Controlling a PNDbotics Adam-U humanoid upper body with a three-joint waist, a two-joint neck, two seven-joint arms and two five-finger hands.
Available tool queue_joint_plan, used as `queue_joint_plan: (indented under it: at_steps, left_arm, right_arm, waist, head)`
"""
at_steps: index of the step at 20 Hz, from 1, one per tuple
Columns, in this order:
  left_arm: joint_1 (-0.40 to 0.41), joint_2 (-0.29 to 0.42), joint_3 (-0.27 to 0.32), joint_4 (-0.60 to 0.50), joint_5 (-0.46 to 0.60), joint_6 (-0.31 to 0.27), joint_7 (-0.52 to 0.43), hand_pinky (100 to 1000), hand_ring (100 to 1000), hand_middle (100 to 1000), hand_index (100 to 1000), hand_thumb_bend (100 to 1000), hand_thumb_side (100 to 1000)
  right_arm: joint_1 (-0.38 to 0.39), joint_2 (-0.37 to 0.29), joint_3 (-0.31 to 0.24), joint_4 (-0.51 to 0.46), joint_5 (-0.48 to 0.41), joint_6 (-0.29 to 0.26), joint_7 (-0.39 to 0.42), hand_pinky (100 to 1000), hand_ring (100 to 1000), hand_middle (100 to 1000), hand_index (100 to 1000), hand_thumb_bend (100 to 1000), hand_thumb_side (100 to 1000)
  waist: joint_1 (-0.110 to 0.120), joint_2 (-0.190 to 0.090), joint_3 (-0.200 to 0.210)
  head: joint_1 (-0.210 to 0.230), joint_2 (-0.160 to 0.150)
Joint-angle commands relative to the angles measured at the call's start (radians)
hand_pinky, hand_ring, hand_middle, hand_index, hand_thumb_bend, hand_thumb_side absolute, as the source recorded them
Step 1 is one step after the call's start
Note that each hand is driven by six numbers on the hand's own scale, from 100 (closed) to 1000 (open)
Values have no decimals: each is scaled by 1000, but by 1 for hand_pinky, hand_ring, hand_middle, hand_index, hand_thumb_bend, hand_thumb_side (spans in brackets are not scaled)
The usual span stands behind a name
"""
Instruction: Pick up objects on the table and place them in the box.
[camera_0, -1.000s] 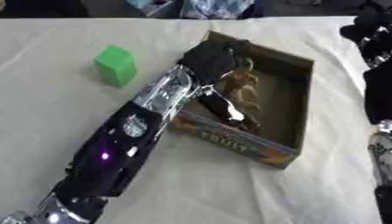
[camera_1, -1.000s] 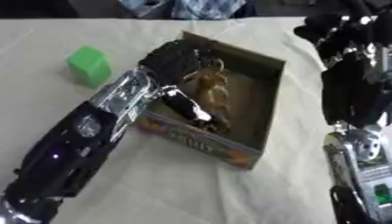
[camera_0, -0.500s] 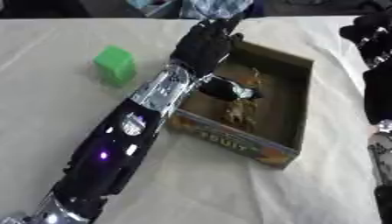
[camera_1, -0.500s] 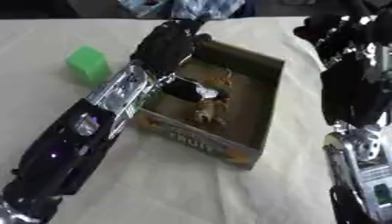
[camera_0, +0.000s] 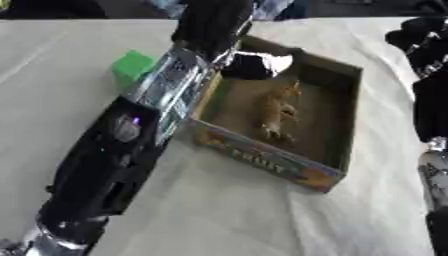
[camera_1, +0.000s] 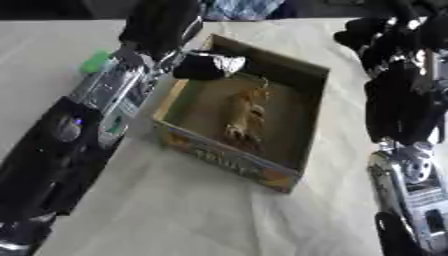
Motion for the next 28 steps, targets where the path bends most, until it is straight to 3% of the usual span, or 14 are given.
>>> queue_joint_plan:
  at_steps: [1, 8, 14, 21, 28]
  left_arm:
    - [-31, 85, 35, -120, 90, 37, -21, 627, 793, 1000, 814, 559, 836]
    - [-50, 240, 100, -252, 251, 104, -105, 630, 795, 1000, 815, 540, 852]
    - [-57, 336, 120, -180, 290, 104, -262, 655, 809, 1000, 821, 500, 886]
    - [-48, 411, 140, -3, 271, 0, -474, 720, 848, 1000, 849, 490, 892]
    - [-40, 479, 161, 117, 266, -144, -565, 754, 866, 1000, 856, 524, 816]
  right_arm:
    - [0, -40, -13, -20, 14, -10, -8, 789, 662, 627, 925, 276, 1000]
    - [8, -68, -15, -20, 23, -27, -15, 789, 664, 628, 921, 277, 1000]
    - [15, -77, -17, -20, 26, -28, -17, 789, 663, 628, 920, 277, 1000]
    - [23, -84, -21, -20, 34, -26, -20, 787, 661, 626, 919, 275, 1000]
    - [27, -90, -24, -20, 40, -28, -22, 787, 659, 625, 919, 274, 1000]
  waist:
    - [-4, -29, 8]
    - [-6, -45, 39]
    - [-3, -50, 57]
    - [1, -47, 68]
    - [1, -41, 70]
  head:
    - [-10, 15]
    - [-36, 19]
    - [-46, 28]
    - [-49, 28]
    - [-69, 24]
